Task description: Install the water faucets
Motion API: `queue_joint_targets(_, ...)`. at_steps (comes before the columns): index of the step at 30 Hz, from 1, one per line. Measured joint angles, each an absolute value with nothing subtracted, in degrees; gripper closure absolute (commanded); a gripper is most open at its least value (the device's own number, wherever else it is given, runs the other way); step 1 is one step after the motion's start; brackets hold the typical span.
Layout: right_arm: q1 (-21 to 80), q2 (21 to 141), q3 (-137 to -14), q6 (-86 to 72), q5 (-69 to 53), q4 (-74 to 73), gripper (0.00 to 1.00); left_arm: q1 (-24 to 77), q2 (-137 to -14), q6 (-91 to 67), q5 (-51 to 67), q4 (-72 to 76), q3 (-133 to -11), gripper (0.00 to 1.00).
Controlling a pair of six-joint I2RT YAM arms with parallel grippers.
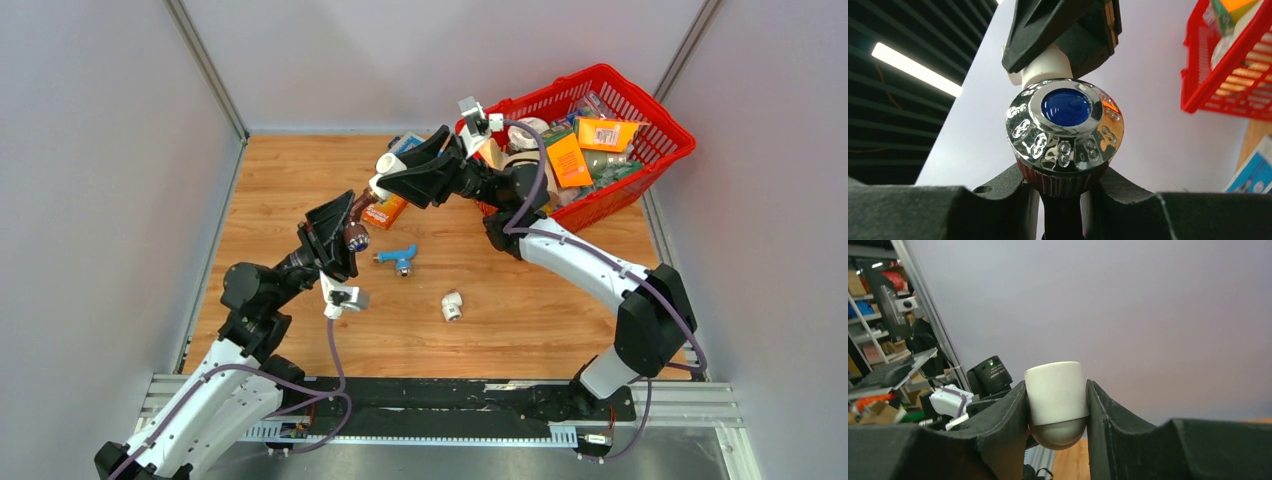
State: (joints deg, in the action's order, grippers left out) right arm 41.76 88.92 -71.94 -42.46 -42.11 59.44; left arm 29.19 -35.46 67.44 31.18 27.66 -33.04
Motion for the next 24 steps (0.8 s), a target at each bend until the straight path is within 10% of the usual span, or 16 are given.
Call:
queue_joint_targets(6, 41.76, 90.56, -71.55, -47.88, -36.53, 50.81, 1.00, 31.83, -34.81, 82.21, 19.97, 30.30, -26.55, 1.00)
queue_joint_targets(18, 42.63, 89.36, -70.11, -48.71, -29.23, 38.26, 0.35, 34.50, -36.91, 87.35, 12.86, 34.06, -21.96, 1.00)
queue_joint_targets(19, 43.07, 89.21, -69.97, -48.56, -28.82, 37.78, 0.28, 34.61, -37.34, 86.24, 12.91, 34.22, -21.65, 1.00)
queue_joint_targets(20, 43.42, 88.71, -69.52, -47.75, -28.12, 36.45, 0.00, 34.76, -37.60, 84.75, 12.80, 34.26, -21.54, 1.00)
queue_joint_targets(24, 44.03, 85.76, -67.79, -43.86, -25.89, 31.46, 0.00, 34.87, -38.76, 76.53, 12.80, 32.40, -21.78, 1.00)
